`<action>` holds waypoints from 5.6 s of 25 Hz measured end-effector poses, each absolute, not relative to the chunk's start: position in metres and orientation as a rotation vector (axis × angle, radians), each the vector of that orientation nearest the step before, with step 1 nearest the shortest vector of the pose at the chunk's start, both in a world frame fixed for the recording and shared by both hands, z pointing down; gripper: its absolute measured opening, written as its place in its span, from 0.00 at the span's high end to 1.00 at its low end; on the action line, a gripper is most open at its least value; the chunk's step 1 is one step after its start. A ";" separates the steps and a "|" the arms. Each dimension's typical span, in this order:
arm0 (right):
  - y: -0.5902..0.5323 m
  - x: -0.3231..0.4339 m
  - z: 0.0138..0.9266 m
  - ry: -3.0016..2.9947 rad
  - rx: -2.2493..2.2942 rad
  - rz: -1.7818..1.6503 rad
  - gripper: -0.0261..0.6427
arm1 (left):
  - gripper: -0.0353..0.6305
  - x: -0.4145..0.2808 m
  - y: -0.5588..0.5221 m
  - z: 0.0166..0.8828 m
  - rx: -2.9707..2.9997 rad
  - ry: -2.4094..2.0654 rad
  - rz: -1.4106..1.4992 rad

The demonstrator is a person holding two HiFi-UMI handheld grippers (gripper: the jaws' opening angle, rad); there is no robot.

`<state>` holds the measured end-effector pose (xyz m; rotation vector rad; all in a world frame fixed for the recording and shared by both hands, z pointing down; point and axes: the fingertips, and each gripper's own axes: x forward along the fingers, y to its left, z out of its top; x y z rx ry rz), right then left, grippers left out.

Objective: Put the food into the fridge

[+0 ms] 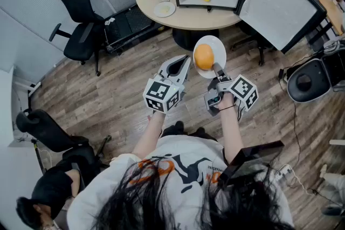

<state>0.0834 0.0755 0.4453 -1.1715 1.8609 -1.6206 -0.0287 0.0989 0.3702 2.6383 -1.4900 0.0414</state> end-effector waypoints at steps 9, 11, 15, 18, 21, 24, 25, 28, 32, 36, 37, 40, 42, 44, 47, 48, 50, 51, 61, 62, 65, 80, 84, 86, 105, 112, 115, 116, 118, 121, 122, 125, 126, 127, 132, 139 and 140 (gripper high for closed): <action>0.073 0.090 0.450 1.867 -1.188 -1.628 0.90 | 0.93 -0.022 0.098 0.372 2.639 -1.490 0.046; 0.072 0.092 0.452 1.862 -1.176 -1.639 0.90 | 0.93 -0.020 0.096 0.373 2.636 -1.495 0.046; 0.070 0.098 0.455 1.865 -1.157 -1.658 0.90 | 0.93 -0.016 0.095 0.377 2.623 -1.507 0.050; 0.068 0.105 0.458 1.870 -1.148 -1.667 0.90 | 0.93 -0.010 0.094 0.380 2.614 -1.520 0.045; 0.064 0.111 0.461 1.879 -1.143 -1.675 0.90 | 0.93 -0.005 0.092 0.383 2.601 -1.532 0.045; 0.063 0.116 0.464 1.887 -1.138 -1.683 0.90 | 0.93 -0.001 0.091 0.387 2.590 -1.539 0.044; 0.063 0.117 0.465 1.891 -1.136 -1.682 0.90 | 0.93 0.001 0.091 0.387 2.590 -1.541 0.043; 0.060 0.119 0.466 1.897 -1.129 -1.681 0.90 | 0.93 0.005 0.090 0.389 2.595 -1.540 0.047; 0.052 0.119 0.469 1.896 -1.123 -1.688 0.90 | 0.93 0.007 0.085 0.393 2.592 -1.539 0.064; 0.039 0.118 0.469 1.897 -1.122 -1.687 0.90 | 0.93 0.006 0.072 0.392 2.595 -1.538 0.070; 0.035 0.117 0.469 1.898 -1.121 -1.688 0.90 | 0.93 0.005 0.069 0.392 2.594 -1.537 0.070; 0.023 0.113 0.470 1.897 -1.124 -1.689 0.90 | 0.93 0.002 0.055 0.395 2.594 -1.525 0.066; 0.008 0.108 0.472 1.890 -1.134 -1.690 0.90 | 0.93 -0.002 0.038 0.399 2.600 -1.506 0.066; -0.016 0.099 0.477 1.880 -1.154 -1.697 0.90 | 0.93 -0.010 0.012 0.404 2.606 -1.480 0.073; -0.041 0.091 0.483 1.878 -1.185 -1.698 0.90 | 0.93 -0.017 -0.014 0.411 2.611 -1.453 0.074; -0.044 0.089 0.483 1.879 -1.190 -1.698 0.90 | 0.93 -0.017 -0.017 0.411 2.616 -1.447 0.073; -0.053 0.083 0.483 1.872 -1.190 -1.701 0.90 | 0.93 -0.020 -0.026 0.410 2.638 -1.430 0.083; -0.060 0.078 0.483 1.862 -1.188 -1.705 0.90 | 0.93 -0.024 -0.033 0.410 2.650 -1.420 0.091; -0.154 0.023 0.482 1.814 -1.217 -1.694 0.90 | 0.93 -0.092 -0.131 0.411 2.654 -1.379 0.063; -0.162 0.020 0.483 1.803 -1.224 -1.692 0.90 | 0.93 -0.097 -0.140 0.413 2.655 -1.368 0.062; -0.178 0.012 0.488 1.763 -1.239 -1.692 0.90 | 0.93 -0.107 -0.162 0.418 2.663 -1.331 0.057; -0.193 0.028 0.510 1.638 -1.360 -1.712 0.90 | 0.93 -0.096 -0.203 0.446 2.645 -1.166 0.035; -0.204 0.040 0.516 1.609 -1.373 -1.714 0.90 | 0.93 -0.087 -0.214 0.447 2.655 -1.144 0.040; -0.213 0.044 0.518 1.600 -1.371 -1.712 0.90 | 0.93 -0.084 -0.221 0.448 2.659 -1.141 0.040; -0.321 0.093 0.539 1.548 -1.408 -1.697 0.90 | 0.93 -0.036 -0.307 0.459 2.687 -1.096 0.085; -0.353 0.100 0.556 1.458 -1.385 -1.686 0.90 | 0.93 -0.026 -0.333 0.466 2.691 -1.072 0.118; -0.365 0.103 0.569 1.408 -1.379 -1.688 0.90 | 0.93 -0.022 -0.338 0.470 2.682 -1.047 0.117; -0.369 0.104 0.573 1.399 -1.385 -1.685 0.90 | 0.93 -0.020 -0.339 0.472 2.678 -1.036 0.116; -0.377 0.107 0.583 1.385 -1.402 -1.677 0.90 | 0.93 -0.017 -0.339 0.477 2.675 -1.016 0.127; -0.386 0.112 0.596 1.366 -1.429 -1.664 0.90 | 0.93 -0.012 -0.341 0.483 2.684 -0.991 0.153; -0.389 0.113 0.600 1.358 -1.443 -1.663 0.90 | 0.93 -0.011 -0.342 0.484 2.686 -0.987 0.155; -0.394 0.115 0.610 1.342 -1.482 -1.657 0.90 | 0.93 -0.011 -0.346 0.483 2.688 -0.983 0.154; -0.396 0.115 0.612 1.344 -1.492 -1.651 0.90 | 0.93 -0.011 -0.347 0.483 2.688 -0.982 0.155; -0.398 0.116 0.613 1.349 -1.506 -1.642 0.90 | 0.93 -0.010 -0.347 0.483 2.687 -0.981 0.156; -0.413 0.118 0.614 1.410 -1.611 -1.585 0.90 | 0.93 -0.011 -0.348 0.485 2.682 -0.981 0.166; -0.437 0.115 0.613 1.428 -1.674 -1.567 0.90 | 0.93 -0.015 -0.348 0.487 2.675 -0.990 0.181; -0.440 0.115 0.614 1.436 -1.686 -1.564 0.90 | 0.93 -0.016 -0.347 0.487 2.674 -0.991 0.182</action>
